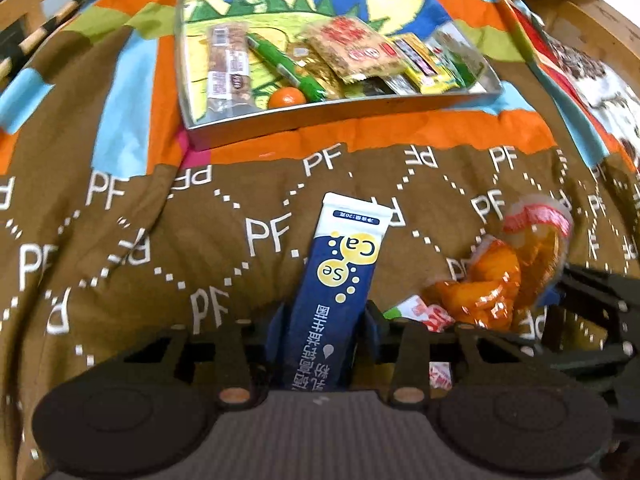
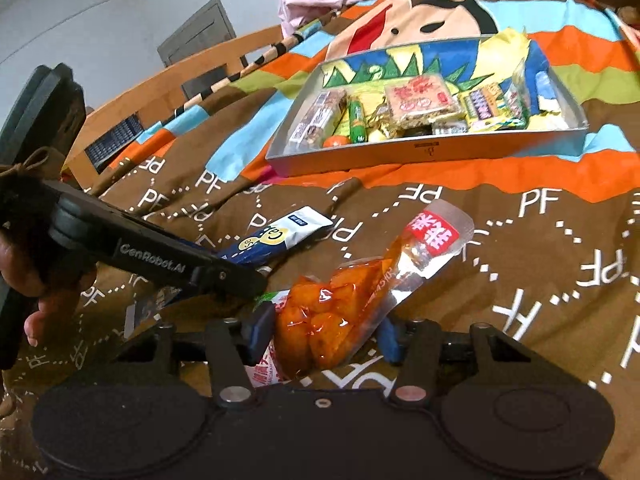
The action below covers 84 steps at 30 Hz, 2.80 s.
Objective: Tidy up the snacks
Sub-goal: 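Lift the orange packet toward the tray with the right tool while the left lifts the blue packet, then lower the orange packet into the tray and open the right tool while the left releases the blue packet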
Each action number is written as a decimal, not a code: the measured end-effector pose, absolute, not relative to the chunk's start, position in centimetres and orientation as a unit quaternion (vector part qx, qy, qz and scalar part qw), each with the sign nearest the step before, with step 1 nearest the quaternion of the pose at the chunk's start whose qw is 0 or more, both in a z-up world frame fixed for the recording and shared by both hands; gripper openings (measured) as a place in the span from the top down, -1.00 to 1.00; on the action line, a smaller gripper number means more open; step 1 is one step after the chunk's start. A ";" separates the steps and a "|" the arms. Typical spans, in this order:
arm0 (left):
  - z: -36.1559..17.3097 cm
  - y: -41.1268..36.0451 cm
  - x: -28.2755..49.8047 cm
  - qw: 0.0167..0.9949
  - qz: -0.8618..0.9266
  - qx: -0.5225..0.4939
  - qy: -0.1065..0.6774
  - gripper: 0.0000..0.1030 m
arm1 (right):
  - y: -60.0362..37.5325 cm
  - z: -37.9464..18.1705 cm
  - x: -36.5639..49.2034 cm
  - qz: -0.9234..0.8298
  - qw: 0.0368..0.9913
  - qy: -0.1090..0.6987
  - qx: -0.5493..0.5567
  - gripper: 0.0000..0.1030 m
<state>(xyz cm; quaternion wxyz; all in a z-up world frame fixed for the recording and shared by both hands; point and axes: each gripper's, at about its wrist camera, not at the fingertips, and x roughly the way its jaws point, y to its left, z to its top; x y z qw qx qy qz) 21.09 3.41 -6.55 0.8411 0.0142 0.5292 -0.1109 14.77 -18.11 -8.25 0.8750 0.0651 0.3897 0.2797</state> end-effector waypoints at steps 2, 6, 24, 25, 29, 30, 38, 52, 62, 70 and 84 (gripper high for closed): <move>-6.3 3.3 20.7 0.845 -0.103 0.003 0.525 0.20 | -18.2 -8.0 14.2 0.276 0.879 0.385 0.061 -0.06; -5.7 2.8 19.4 0.853 -0.100 -0.011 0.513 0.21 | -18.6 -7.3 13.3 0.268 0.885 0.377 0.059 -0.06; 0.9 -0.7 18.1 0.908 -0.111 -0.062 0.400 0.22 | -23.6 -2.0 11.8 0.207 0.928 0.298 0.079 -0.05; 1.4 -1.0 18.3 0.911 -0.112 -0.057 0.393 0.22 | -23.8 -1.8 11.8 0.205 0.931 0.292 0.076 -0.05; 3.1 -1.1 19.6 0.921 -0.128 -0.049 0.365 0.21 | -24.8 -0.6 12.9 0.195 0.941 0.267 0.077 -0.05; 3.4 -1.1 20.0 0.923 -0.132 -0.046 0.358 0.21 | -25.1 -0.2 13.4 0.194 0.943 0.260 0.078 -0.05; 5.1 0.3 24.7 0.938 -0.156 -0.064 0.302 0.21 | -25.5 2.7 19.1 0.181 0.959 0.209 0.058 -0.05; 0.3 1.4 36.4 0.956 -0.126 -0.070 0.257 0.21 | -22.5 0.7 33.3 0.155 0.963 0.213 0.054 -0.05; -3.7 1.4 40.6 0.954 -0.103 -0.087 0.269 0.21 | -20.3 -1.7 39.5 0.141 0.957 0.250 0.034 -0.06; -6.2 1.9 41.4 0.950 -0.093 -0.089 0.286 0.21 | -19.5 -3.6 41.2 0.134 0.953 0.270 0.022 -0.06; -7.6 1.3 41.8 0.943 -0.090 -0.086 0.308 0.17 | -19.8 -5.3 42.3 0.117 0.948 0.296 0.022 -0.19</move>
